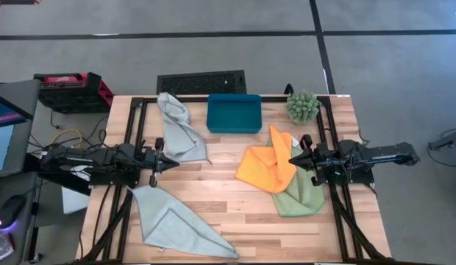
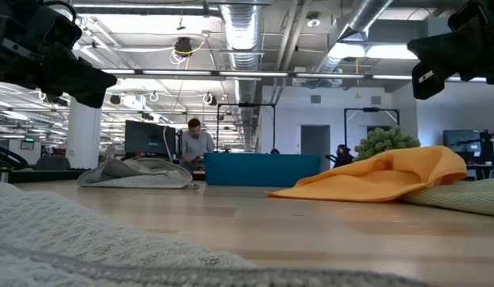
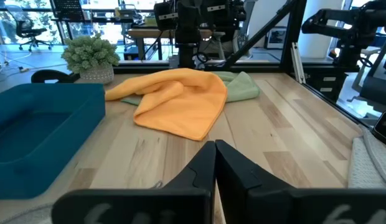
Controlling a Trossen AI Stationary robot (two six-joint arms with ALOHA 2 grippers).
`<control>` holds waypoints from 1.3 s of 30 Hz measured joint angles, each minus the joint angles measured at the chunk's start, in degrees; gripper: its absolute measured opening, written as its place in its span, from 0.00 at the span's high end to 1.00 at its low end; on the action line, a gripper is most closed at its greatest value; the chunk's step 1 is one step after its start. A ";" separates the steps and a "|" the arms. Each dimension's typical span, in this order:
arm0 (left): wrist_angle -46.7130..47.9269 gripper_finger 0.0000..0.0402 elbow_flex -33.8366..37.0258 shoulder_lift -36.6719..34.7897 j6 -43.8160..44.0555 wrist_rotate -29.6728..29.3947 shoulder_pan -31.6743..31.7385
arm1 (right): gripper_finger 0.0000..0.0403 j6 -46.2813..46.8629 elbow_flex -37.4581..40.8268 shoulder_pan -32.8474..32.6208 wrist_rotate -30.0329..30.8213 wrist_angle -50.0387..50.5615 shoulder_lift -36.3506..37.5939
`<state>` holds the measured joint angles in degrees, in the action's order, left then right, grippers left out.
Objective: Fold microfiber towels
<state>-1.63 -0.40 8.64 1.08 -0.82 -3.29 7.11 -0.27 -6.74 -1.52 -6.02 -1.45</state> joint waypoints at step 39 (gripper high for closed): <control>3.24 1.00 -11.85 0.02 -0.92 4.89 -0.11 | 0.92 -0.04 0.00 0.13 0.55 -0.05 0.02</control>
<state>1.61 -12.25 8.67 0.16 4.07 -3.40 7.07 -0.27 -6.62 -0.97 -6.07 -1.44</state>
